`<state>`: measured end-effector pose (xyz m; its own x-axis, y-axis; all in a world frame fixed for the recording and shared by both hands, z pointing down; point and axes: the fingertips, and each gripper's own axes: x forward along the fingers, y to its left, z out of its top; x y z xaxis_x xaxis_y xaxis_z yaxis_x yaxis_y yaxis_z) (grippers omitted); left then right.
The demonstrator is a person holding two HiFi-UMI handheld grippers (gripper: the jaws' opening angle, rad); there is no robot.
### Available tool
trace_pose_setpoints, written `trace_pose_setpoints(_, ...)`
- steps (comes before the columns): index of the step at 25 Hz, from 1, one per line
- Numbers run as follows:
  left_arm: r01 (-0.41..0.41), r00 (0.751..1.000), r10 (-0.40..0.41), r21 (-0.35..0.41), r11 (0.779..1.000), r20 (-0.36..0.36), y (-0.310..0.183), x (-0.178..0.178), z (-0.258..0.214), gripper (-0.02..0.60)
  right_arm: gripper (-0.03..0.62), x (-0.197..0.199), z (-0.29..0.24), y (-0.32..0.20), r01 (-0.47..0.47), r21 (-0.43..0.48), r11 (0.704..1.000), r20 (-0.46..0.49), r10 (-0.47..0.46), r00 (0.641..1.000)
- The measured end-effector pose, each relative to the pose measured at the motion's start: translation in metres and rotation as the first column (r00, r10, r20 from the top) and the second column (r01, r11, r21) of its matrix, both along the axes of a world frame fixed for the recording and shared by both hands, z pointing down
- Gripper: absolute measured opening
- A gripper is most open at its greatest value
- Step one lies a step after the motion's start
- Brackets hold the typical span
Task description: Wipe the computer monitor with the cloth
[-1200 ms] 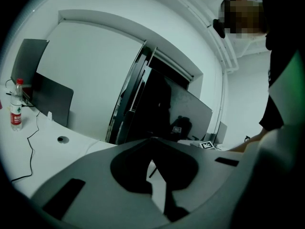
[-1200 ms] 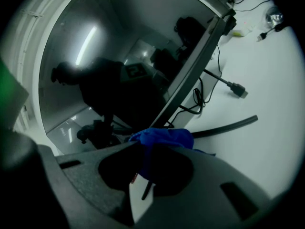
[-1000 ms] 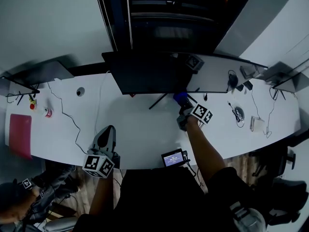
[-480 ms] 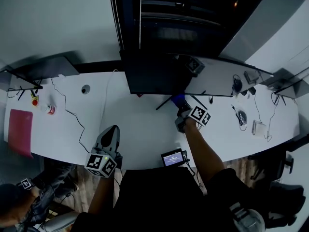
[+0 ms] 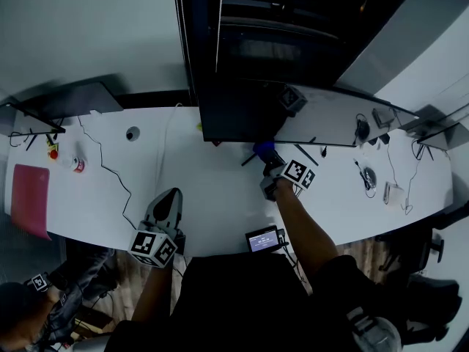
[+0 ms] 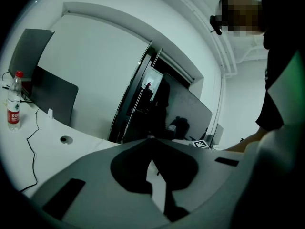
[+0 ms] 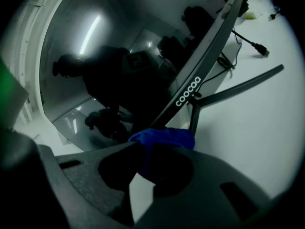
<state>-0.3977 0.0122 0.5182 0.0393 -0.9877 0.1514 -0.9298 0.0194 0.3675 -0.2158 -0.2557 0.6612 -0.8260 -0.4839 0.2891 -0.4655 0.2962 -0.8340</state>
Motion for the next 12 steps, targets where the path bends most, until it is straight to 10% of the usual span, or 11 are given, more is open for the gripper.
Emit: trace_pose_setpoints(12,0.005,1.000,-0.005,0.000,1.000,-0.006,0.012,-0.016,0.003,-0.006,0.063,-0.049,-0.001,0.022,0.064,-0.006,0.998,0.013,-0.064,0.998)
